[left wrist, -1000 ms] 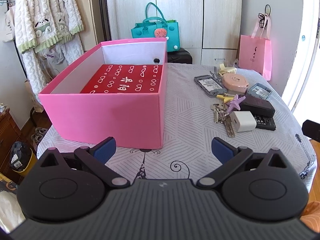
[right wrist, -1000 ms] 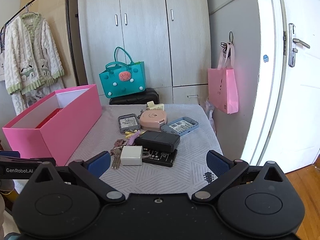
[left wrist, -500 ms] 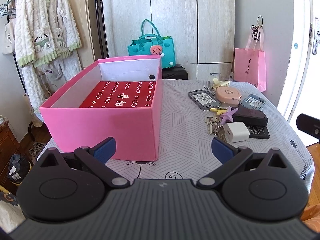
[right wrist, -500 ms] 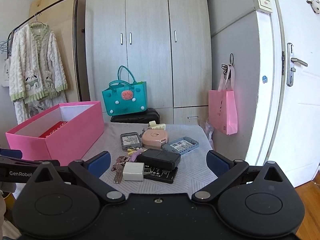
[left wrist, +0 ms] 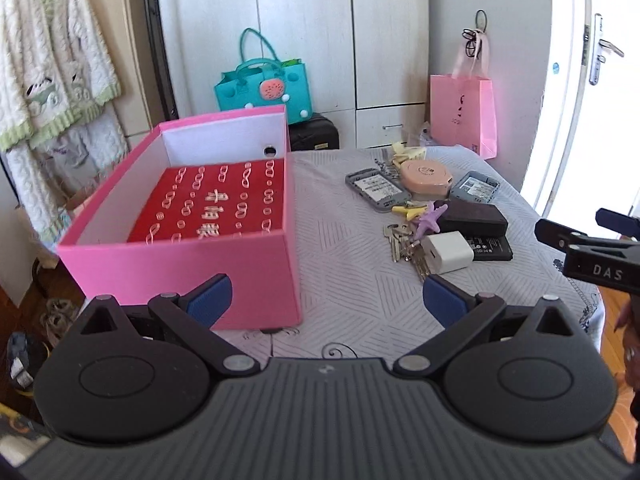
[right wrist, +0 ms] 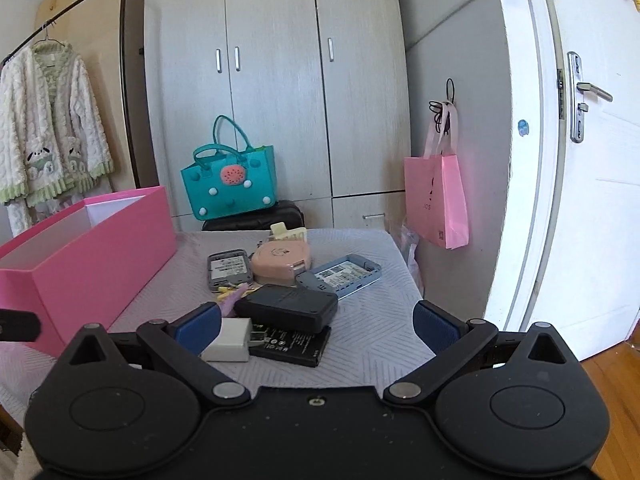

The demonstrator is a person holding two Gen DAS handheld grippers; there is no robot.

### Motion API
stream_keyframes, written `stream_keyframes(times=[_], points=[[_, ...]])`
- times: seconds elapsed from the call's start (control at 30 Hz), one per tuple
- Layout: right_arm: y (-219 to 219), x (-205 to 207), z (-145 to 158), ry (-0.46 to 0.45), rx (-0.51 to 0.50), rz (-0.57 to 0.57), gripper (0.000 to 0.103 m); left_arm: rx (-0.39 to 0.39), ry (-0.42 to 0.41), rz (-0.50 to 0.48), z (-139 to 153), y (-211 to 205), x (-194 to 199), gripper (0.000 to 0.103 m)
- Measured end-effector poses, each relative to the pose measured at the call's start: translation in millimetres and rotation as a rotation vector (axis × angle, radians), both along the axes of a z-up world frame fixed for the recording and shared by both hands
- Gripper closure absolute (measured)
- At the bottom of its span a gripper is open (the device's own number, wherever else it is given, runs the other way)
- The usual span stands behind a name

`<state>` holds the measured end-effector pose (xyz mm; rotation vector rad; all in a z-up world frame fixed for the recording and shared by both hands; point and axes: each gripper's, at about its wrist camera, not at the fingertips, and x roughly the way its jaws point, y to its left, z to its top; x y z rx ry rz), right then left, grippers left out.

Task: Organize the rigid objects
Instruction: 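Grasp the white charger cube with the right gripper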

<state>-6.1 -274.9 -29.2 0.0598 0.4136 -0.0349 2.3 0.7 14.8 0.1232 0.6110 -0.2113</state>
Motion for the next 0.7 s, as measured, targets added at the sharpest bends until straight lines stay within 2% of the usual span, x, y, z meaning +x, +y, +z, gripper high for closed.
stream_keyframes(times=[0.2,0.43,0.57,0.67,0.7], points=[[-3.0,16.4,11.5,0.055,0.081,0.156,0.0,0.074,0.013,-0.04,21.9,19.6,23.9,0.003],[23.5,35.4,6.7,0.154,0.054,0.311,0.007,0.144,0.068,-0.043,47.9,54.0,53.4,0.003],[32.5,52.9,-9.0,0.222,0.069,0.34,0.019,0.105,0.033,-0.002,63.3,83.4,68.2,0.003],[39.8,64.7,-20.6,0.265,0.068,0.346,0.033,0.1,0.044,0.041,68.4,104.6,85.6,0.004],[42.4,68.3,-23.7,0.278,0.06,0.35,0.04,0.097,0.055,0.054,68.7,110.9,91.7,0.006]])
